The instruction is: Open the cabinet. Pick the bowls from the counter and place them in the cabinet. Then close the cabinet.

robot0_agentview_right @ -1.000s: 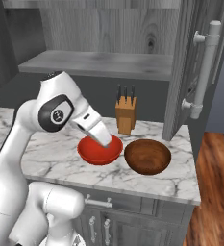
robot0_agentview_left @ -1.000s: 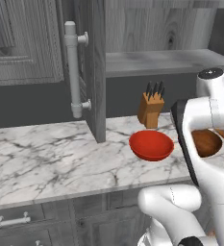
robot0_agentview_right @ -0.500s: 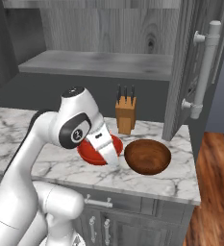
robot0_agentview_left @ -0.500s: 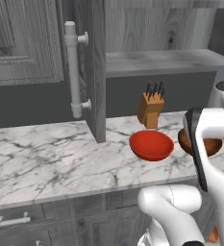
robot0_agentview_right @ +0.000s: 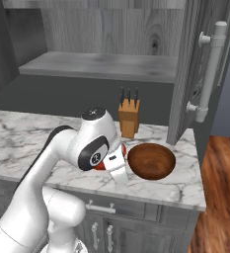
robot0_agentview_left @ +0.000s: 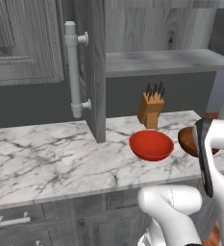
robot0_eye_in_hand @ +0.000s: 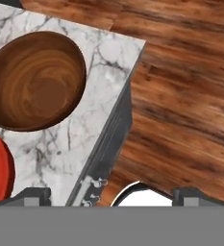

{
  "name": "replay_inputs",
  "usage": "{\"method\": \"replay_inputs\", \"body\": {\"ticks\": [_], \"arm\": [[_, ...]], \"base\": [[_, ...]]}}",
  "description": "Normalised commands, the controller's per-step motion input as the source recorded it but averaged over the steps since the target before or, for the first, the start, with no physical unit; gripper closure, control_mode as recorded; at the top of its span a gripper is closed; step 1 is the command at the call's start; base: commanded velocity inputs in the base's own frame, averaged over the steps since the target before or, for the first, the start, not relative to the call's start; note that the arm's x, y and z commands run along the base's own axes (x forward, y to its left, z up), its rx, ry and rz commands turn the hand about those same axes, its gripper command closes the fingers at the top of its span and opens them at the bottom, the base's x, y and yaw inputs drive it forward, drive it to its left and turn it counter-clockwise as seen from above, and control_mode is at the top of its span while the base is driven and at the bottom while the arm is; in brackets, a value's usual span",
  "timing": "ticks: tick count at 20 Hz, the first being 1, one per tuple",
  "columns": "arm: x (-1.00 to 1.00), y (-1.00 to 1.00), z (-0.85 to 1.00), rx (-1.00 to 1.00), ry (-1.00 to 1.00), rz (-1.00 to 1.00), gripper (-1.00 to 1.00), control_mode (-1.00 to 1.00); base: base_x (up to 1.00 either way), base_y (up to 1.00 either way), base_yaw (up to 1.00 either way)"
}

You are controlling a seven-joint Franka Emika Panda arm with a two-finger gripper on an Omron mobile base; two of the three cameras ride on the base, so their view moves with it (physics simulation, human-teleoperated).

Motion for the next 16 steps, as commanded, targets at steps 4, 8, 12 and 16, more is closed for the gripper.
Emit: {"method": "replay_inputs", "body": {"ticks": [4,8,12,16], "arm": [[0.19,-0.26,-0.3,0.09,0.0,-0.12,-1.0,-1.0],[0.17,-0.25,-0.32,0.08,-0.01,-0.12,-1.0,-1.0],[0.18,-0.29,-0.27,0.08,0.0,-0.11,-1.0,-1.0],[0.25,-0.28,-0.26,0.08,0.0,-0.1,-1.0,-1.0]], "base": [[0.0,0.0,0.0],[0.0,0.0,0.0],[0.0,0.0,0.0],[0.0,0.0,0.0]]}}
